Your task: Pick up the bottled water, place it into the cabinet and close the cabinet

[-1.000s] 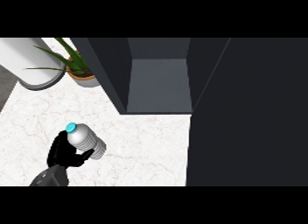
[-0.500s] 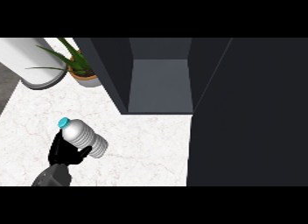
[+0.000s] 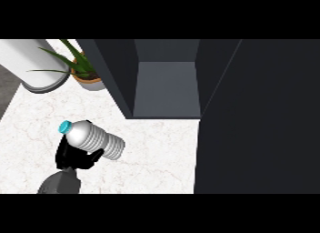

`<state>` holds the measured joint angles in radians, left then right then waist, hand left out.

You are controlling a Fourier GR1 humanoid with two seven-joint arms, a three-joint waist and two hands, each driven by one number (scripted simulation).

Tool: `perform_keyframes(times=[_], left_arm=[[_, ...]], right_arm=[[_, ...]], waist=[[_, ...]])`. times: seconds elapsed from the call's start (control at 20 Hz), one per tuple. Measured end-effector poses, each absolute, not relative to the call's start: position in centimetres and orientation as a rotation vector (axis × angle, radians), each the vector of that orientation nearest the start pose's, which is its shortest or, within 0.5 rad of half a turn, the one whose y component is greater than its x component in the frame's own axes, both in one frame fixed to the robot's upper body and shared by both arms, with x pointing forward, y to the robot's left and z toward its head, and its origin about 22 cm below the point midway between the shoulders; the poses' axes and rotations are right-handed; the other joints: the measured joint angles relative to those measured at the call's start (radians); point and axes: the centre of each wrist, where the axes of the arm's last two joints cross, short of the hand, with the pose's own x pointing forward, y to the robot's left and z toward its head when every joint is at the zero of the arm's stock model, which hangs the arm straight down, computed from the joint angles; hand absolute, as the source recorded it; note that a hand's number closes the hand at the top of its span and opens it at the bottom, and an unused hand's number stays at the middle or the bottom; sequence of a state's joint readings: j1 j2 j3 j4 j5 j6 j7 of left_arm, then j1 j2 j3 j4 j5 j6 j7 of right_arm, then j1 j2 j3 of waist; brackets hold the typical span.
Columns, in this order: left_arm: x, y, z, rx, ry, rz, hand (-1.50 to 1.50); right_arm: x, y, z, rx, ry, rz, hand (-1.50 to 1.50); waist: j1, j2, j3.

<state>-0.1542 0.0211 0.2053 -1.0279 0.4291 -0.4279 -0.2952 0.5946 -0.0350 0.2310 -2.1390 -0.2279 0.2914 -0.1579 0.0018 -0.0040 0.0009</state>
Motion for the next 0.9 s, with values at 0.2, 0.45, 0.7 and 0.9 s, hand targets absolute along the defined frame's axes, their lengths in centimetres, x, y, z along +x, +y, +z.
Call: perform_keyframes(times=[0.2,0.45,0.7,0.9], left_arm=[[26.7,23.9,-6.3,-0.512,-1.589,0.296,1.50],[27.6,20.2,-2.6,-0.497,-1.629,0.250,1.50],[29.2,17.0,0.6,-0.456,-1.654,0.214,1.50],[31.0,14.5,2.6,-0.424,-1.656,0.184,1.50]], right_arm=[[10.9,-22.1,4.9,0.421,-1.774,-0.023,-1.50],[10.7,-22.1,5.1,0.432,-1.775,-0.021,-1.50],[10.3,-22.2,4.9,0.439,-1.776,-0.020,-1.50],[10.5,-22.3,4.8,0.441,-1.772,-0.016,-1.50]], waist=[[-0.002,0.001,0.000],[-0.005,0.001,0.000],[-0.009,0.002,-0.001],[-0.012,0.003,-0.001]])
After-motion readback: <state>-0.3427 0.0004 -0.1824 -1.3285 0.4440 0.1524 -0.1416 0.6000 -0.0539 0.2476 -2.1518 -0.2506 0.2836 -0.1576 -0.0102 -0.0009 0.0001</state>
